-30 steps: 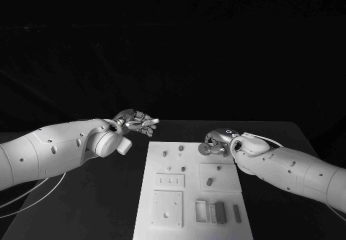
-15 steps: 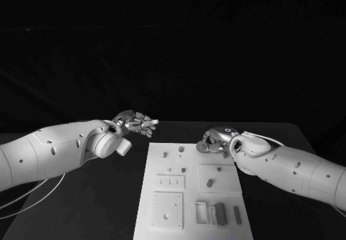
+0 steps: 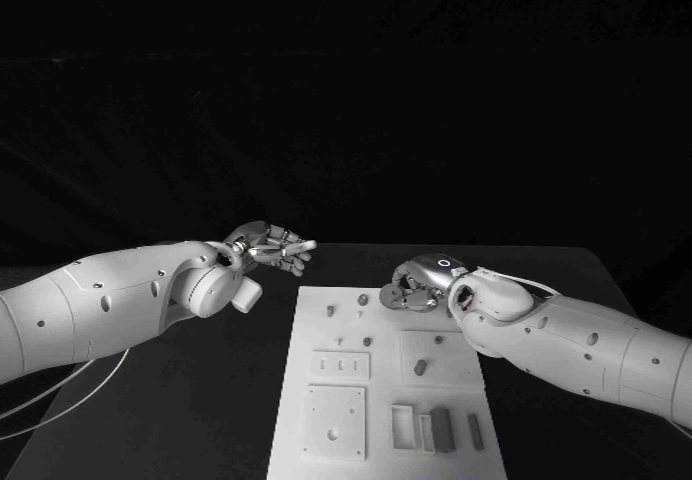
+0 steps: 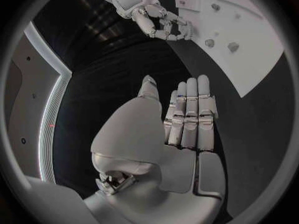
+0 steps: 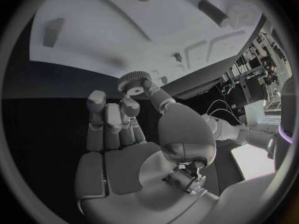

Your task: Assemble the parts on the task board

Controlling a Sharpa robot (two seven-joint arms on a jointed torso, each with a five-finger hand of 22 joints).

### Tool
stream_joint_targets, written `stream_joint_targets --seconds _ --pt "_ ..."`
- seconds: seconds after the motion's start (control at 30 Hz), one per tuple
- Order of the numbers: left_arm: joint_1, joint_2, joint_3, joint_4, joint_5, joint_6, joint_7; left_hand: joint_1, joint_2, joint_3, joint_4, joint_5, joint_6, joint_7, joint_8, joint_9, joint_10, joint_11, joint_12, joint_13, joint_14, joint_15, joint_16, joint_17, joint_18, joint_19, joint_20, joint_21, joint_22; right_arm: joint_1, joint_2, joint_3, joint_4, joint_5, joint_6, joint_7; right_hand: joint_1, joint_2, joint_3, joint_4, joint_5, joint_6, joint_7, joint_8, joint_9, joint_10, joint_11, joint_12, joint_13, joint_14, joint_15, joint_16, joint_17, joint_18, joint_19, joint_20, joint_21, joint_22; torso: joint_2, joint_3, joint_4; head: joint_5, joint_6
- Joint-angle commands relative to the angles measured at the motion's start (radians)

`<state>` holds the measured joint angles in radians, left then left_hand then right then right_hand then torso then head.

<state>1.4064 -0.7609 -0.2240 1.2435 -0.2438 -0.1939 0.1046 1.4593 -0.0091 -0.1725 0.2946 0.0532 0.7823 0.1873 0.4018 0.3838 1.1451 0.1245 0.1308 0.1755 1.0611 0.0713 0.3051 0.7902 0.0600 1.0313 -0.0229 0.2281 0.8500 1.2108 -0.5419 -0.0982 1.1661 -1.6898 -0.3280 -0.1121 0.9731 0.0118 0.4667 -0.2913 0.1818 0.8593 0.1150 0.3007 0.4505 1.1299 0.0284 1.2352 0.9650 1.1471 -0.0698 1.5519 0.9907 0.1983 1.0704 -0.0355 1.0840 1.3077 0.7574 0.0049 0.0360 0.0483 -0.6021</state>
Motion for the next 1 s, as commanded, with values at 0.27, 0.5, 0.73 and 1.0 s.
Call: stream_joint_targets --seconds 0.27,0.5,0.73,1.0 --pt "0.001 0.0 0.001 0.004 -0.002 0.0 0.011 0.009 0.0 -0.007 -0.001 -0.004 0.005 0.002 -0.006 0.001 0.006 0.001 -0.005 0.002 -0.003 0.005 -0.005 0.001 0.021 -0.005 0.0 -0.005 0.001 0.0 0.028 -0.005 0.06 -0.153 -0.074 -0.064 0.015 -0.015 0.001 0.002 0.001 0.042 0.023 0.007 0.002 0.019 -0.002 -0.013 -0.006 0.014 -0.005 -0.001 -0.003 0.064 0.009 -0.006 0.005 0.01 0.0 -0.0006 -0.0001 0.006 -0.001" --pt "0.001 0.004 0.001 0.005 -0.002 0.002 0.013 0.009 0.0 -0.008 -0.001 -0.004 0.006 0.002 -0.006 0.001 0.006 0.001 -0.005 0.002 -0.003 0.005 -0.006 0.002 0.021 -0.005 0.0 -0.005 0.001 -0.004 0.068 -0.038 0.048 -0.21 -0.09 -0.083 0.021 -0.017 0.003 0.002 0.001 0.05 0.02 0.009 0.003 0.03 -0.005 -0.017 -0.01 0.025 -0.008 -0.003 0.0 0.064 0.014 -0.008 0.004 0.009 0.0 -0.0016 0.0011 0.005 0.002" --pt "0.001 0.003 0.001 0.004 -0.002 0.003 0.013 0.009 0.0 -0.008 -0.001 -0.004 0.005 0.002 -0.006 0.001 0.007 0.001 -0.006 0.002 -0.003 0.005 -0.006 0.002 0.021 -0.005 0.0 -0.005 0.002 -0.023 0.092 -0.054 0.032 -0.238 -0.092 -0.093 0.025 -0.02 0.002 0.001 0.001 0.057 0.017 0.01 0.003 0.039 -0.008 -0.022 -0.013 0.032 -0.01 -0.006 -0.002 0.064 0.017 -0.009 0.004 0.007 0.001 -0.0021 0.0035 0.009 0.003" --pt "0.001 0.004 0.002 0.008 -0.002 0.005 0.013 0.009 0.0 -0.008 -0.001 -0.004 0.005 0.002 -0.006 0.002 0.007 0.001 -0.006 0.002 -0.003 0.005 -0.006 0.003 0.021 -0.005 0.0 -0.006 0.002 -0.027 0.105 -0.069 0.011 -0.281 -0.098 -0.115 0.025 -0.028 0.0 0.002 0.001 0.057 0.017 0.007 0.001 0.047 -0.008 -0.027 -0.016 0.037 -0.01 -0.009 -0.006 0.064 0.019 -0.01 0.004 0.006 0.001 -0.001 0.0011 0.016 0.0"
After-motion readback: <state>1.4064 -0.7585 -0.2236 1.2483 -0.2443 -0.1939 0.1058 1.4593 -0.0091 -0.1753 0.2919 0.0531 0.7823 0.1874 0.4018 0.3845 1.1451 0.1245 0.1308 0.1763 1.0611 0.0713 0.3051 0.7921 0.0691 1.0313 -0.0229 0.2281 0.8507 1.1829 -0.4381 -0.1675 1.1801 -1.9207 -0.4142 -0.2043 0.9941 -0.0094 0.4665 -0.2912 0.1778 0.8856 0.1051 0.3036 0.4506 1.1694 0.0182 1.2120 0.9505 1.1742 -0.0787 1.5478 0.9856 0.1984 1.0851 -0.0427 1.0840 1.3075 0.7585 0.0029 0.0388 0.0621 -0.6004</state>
